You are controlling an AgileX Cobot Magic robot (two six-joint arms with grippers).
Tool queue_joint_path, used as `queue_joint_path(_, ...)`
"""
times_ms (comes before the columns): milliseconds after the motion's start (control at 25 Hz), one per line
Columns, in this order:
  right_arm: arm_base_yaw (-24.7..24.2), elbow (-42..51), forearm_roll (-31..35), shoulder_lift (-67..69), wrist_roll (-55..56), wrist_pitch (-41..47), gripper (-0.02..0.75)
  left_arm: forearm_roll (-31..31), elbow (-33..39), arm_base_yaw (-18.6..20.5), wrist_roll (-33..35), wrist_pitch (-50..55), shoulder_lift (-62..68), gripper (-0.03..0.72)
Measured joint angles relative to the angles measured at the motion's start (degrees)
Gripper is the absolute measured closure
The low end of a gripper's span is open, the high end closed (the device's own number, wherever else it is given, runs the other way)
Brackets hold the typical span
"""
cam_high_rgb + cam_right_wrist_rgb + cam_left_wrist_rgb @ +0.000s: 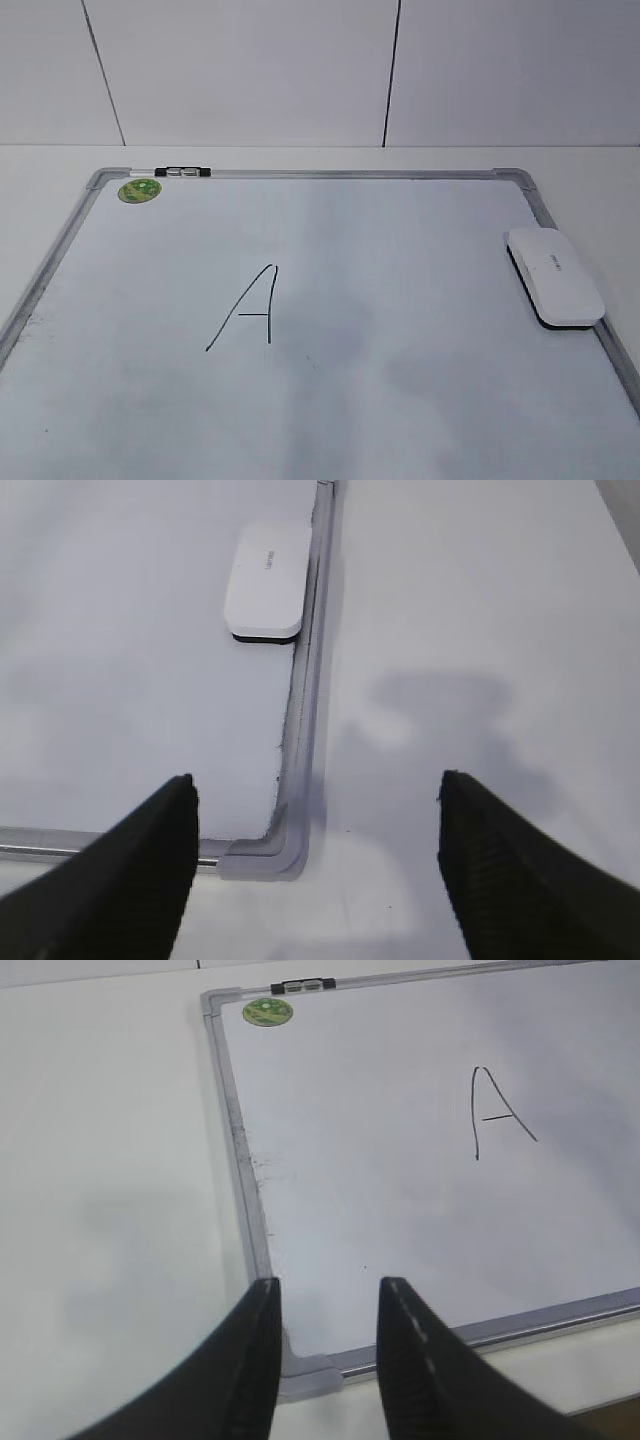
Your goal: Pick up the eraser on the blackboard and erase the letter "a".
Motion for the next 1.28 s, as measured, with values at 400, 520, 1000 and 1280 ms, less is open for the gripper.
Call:
queue_joint_path(400,-8.26,0.00,0.00,0.00,0.00,0.00,0.145,0.00,0.00,6.97,0.00,0.00,0.00,0.451)
queue_joint_path(520,-9.35,0.00,0.00,0.00,0.00,0.00,0.145,0.00,0.00,8.70,0.00,0.00,0.00,0.451)
queue_joint_path(1000,-9.77,0.00,0.00,0.00,0.00,0.00,0.145,0.00,0.00,9.12,0.00,0.00,0.00,0.451)
queue_joint_path(1280,-9.77,0.00,0.00,0.00,0.00,0.00,0.145,0.00,0.00,9.12,0.00,0.00,0.00,0.451)
